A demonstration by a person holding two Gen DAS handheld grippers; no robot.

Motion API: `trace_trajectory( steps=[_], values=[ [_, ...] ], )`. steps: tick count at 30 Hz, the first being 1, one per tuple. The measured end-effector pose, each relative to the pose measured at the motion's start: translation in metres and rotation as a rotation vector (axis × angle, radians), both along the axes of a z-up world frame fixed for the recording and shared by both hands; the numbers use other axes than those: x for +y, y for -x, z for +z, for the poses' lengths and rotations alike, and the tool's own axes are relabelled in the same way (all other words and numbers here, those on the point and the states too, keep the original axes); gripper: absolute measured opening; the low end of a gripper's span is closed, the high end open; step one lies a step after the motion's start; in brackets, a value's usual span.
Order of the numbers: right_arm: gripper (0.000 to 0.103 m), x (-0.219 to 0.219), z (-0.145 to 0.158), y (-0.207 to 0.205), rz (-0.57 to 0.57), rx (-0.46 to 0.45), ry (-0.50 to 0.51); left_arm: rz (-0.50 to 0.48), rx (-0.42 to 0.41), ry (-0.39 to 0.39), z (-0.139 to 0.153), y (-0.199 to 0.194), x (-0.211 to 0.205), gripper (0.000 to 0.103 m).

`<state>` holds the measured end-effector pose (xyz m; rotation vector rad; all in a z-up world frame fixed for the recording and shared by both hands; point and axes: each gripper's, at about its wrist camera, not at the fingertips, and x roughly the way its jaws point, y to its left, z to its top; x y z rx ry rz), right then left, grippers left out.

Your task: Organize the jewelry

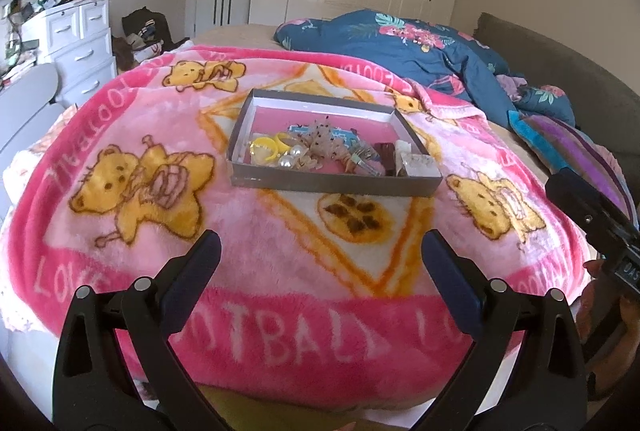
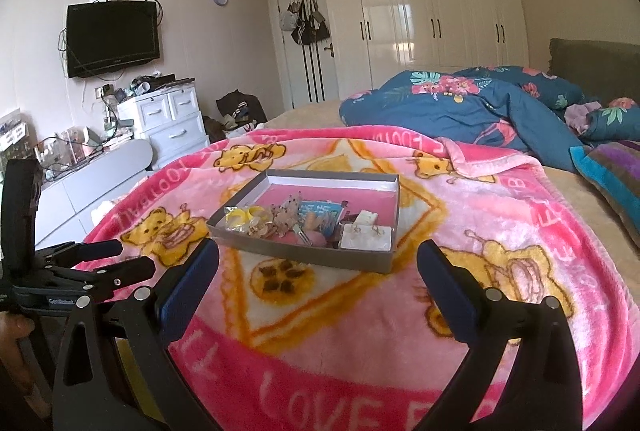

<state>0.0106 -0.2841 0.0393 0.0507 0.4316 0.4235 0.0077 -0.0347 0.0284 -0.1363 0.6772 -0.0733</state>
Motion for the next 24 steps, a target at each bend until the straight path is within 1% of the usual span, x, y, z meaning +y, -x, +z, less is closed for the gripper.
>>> trace_trajectory(
  steps=[3,8,11,19,24],
  values=[
    [0.099,0.002,-0.008,0.001,-0.005,0.021,-0.001,0.004,0.015,0.011,-0.009,-0.002,0.002,0.094],
    [0.099,0.007,-0.026,-0.005,-0.018,0.076,0.013,0.005,0.045,0.021,-0.023,-0.006,0.006,0.094],
    [0.099,0.008,-0.037,-0.009,-0.029,0.114,0.005,0.005,0.058,0.023,-0.027,-0.008,0.007,0.094],
    [0.099,0.023,-0.06,-0.018,-0.035,0.173,0.035,0.02,0.086,0.007,-0.04,-0.014,0.011,0.094],
    [0.099,0.028,-0.069,-0.023,-0.03,0.205,0.045,0.021,0.094,-0.009,-0.044,-0.016,0.011,0.094]
  ],
)
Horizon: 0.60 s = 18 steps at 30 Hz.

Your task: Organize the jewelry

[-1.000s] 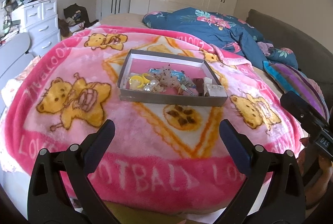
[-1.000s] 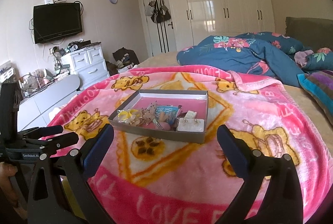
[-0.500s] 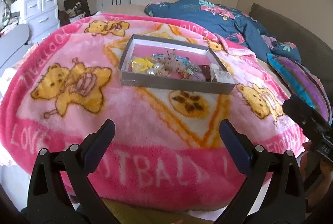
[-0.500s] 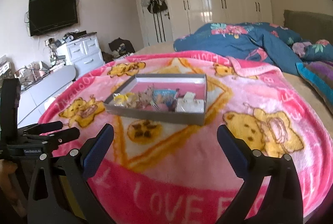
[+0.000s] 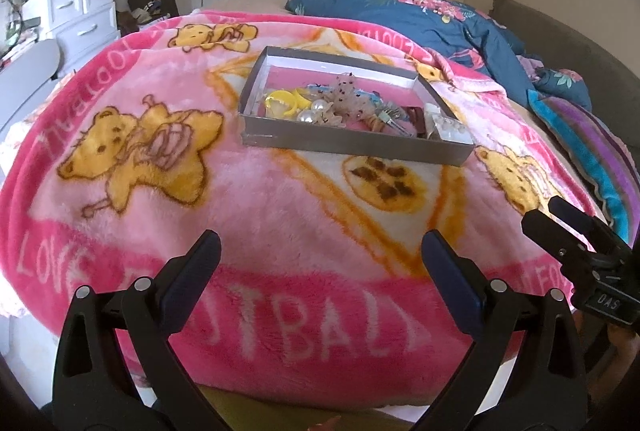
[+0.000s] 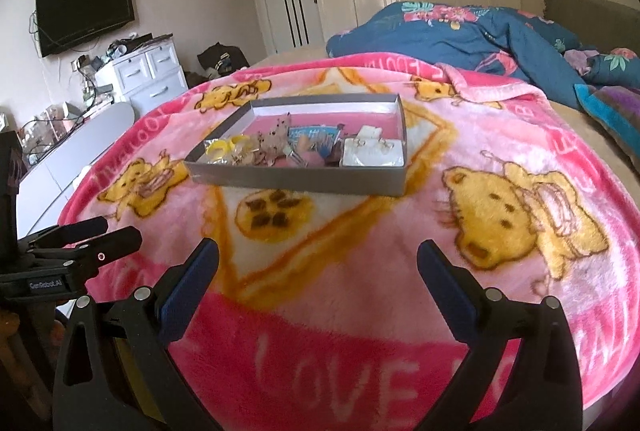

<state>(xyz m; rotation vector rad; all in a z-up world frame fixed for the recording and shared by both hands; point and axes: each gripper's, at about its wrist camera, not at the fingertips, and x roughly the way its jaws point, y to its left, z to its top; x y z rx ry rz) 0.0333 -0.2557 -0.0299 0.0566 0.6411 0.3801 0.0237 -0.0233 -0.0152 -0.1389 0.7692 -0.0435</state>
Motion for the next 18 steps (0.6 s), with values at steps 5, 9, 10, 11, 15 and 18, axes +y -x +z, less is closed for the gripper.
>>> trace_trajectory(
  steps=[5,9,10,11,15,18],
  values=[
    [0.099,0.0005,0.0,0.0,-0.001,0.001,-0.002,-0.002,0.002,0.0,0.0005,-0.0001,-0.0007,0.094],
    [0.099,0.0014,-0.0004,-0.0004,0.001,0.001,0.0,-0.004,-0.007,-0.01,0.0002,0.0009,-0.0017,0.094],
    [0.099,0.0008,0.0003,0.0001,0.0,0.001,-0.001,-0.006,-0.008,-0.01,0.0003,0.0014,-0.0023,0.094],
    [0.099,0.0009,0.0004,0.0001,0.001,0.001,0.0,-0.005,-0.007,-0.01,0.0004,0.0016,-0.0024,0.094],
    [0.099,0.0026,0.0002,0.0012,0.004,0.0,0.003,-0.01,-0.007,-0.008,0.0009,0.0023,-0.0029,0.094],
    [0.099,0.0029,0.0006,0.0015,0.003,0.0,0.002,-0.012,-0.007,-0.009,0.0029,0.0027,-0.0033,0.094]
  ],
)
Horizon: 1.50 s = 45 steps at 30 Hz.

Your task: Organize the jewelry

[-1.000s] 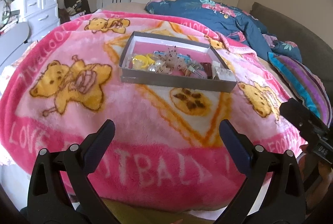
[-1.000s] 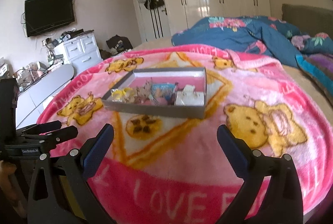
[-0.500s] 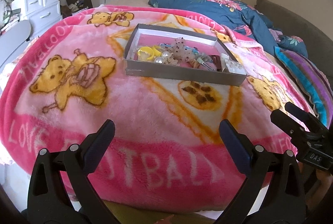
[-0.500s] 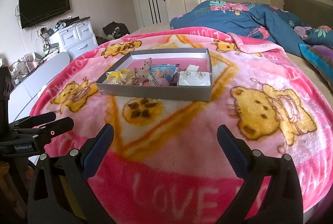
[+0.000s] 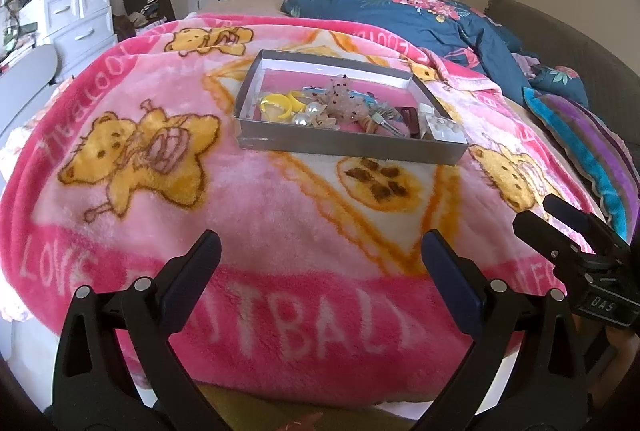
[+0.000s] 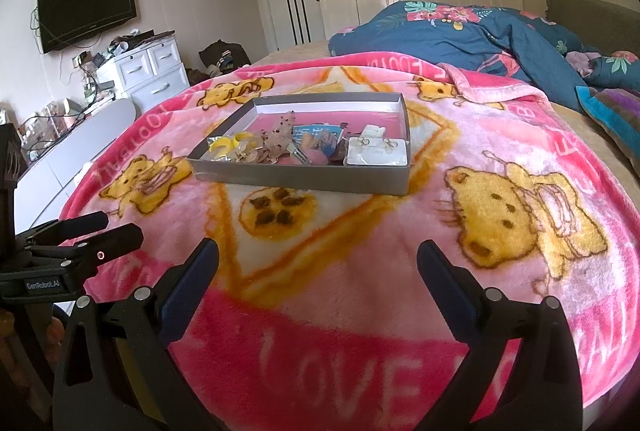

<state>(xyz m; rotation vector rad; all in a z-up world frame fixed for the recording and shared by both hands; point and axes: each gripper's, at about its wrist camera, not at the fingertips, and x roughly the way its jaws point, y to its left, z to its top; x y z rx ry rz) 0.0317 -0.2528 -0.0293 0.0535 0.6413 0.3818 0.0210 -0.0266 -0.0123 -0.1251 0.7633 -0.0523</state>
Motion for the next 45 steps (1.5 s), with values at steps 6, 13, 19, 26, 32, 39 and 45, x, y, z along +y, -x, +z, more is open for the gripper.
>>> trace_trajectory(
  steps=[6,13,19,26,32,39,45],
  values=[
    [0.099,0.0003,0.0003,0.0003,0.001,0.0,0.002,0.003,-0.002,-0.003,0.0025,0.001,-0.0001,0.094],
    [0.099,0.0005,0.0005,0.0006,0.0,-0.001,0.002,0.004,0.001,-0.006,0.0037,0.0007,-0.0003,0.094],
    [0.099,0.0006,0.0009,0.0008,0.0,-0.001,0.002,0.009,0.004,-0.01,0.0037,0.0013,0.002,0.094],
    [0.099,0.0006,0.0007,0.0015,0.0,-0.002,0.003,0.017,0.01,-0.008,0.0027,0.0011,0.0056,0.094],
    [0.099,0.0005,0.0005,0.0014,0.0,-0.002,0.003,0.021,0.011,-0.015,0.0023,0.0006,0.0041,0.094],
    [0.099,0.0004,0.0004,0.0014,0.0,-0.001,0.003,0.02,0.012,-0.014,0.0024,0.0003,0.0036,0.094],
    [0.099,0.0004,0.0004,0.0014,-0.001,-0.002,0.003,0.021,0.012,-0.016,0.0024,0.0006,0.0042,0.094]
  ],
)
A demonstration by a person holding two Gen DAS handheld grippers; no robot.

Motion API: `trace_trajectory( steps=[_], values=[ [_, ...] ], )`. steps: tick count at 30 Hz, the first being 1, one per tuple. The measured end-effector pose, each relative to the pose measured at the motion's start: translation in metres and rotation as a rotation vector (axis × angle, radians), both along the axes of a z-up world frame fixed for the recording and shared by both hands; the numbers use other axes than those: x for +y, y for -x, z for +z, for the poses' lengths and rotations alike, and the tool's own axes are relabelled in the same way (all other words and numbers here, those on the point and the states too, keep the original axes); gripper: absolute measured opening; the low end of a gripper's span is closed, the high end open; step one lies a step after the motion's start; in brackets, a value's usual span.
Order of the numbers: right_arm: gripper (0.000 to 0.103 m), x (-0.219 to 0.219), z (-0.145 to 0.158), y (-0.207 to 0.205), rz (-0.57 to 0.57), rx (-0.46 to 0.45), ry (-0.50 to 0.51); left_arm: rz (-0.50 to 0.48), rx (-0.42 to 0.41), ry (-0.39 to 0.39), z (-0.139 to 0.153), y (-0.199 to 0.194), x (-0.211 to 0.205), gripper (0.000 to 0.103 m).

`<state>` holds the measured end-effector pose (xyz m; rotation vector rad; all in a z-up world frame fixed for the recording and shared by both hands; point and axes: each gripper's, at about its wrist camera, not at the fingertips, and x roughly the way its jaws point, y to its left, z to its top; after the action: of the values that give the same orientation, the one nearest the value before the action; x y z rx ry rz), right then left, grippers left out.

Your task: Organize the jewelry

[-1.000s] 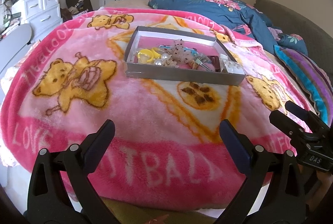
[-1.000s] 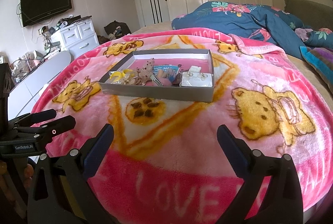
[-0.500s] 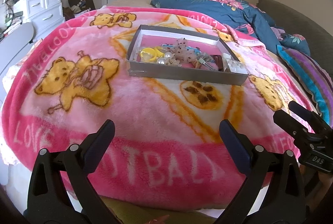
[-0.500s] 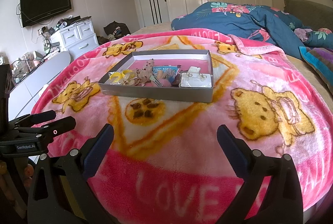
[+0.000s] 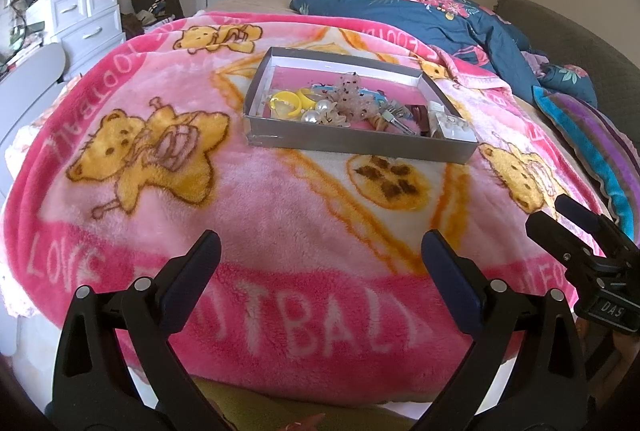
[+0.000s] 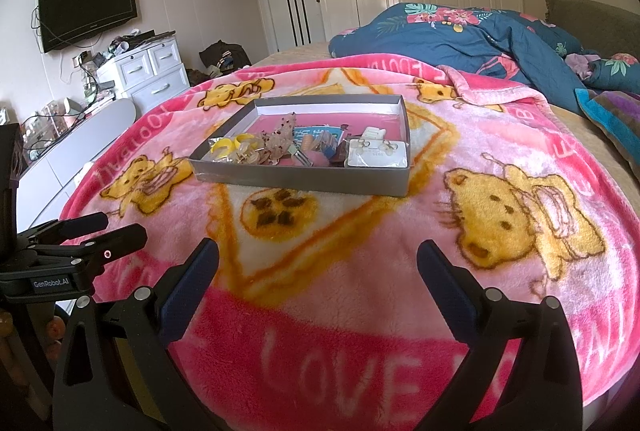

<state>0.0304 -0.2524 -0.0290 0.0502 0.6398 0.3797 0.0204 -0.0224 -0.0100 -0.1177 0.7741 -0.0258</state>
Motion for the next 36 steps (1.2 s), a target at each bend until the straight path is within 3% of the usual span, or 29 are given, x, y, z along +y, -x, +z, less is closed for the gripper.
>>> trace_trajectory(
  steps=[21,28,36],
  values=[
    [0.099,0.001,0.0,-0.001,0.003,0.006,0.009,0.0,0.007,0.001,-0.001,-0.001,0.0,0.094],
    [0.099,-0.004,-0.002,-0.008,-0.012,0.021,0.008,0.016,0.049,0.034,-0.009,-0.004,0.005,0.094],
    [0.099,-0.044,-0.006,-0.042,-0.134,0.066,-0.016,0.136,0.112,0.047,-0.009,-0.029,0.039,0.094]
  ],
)
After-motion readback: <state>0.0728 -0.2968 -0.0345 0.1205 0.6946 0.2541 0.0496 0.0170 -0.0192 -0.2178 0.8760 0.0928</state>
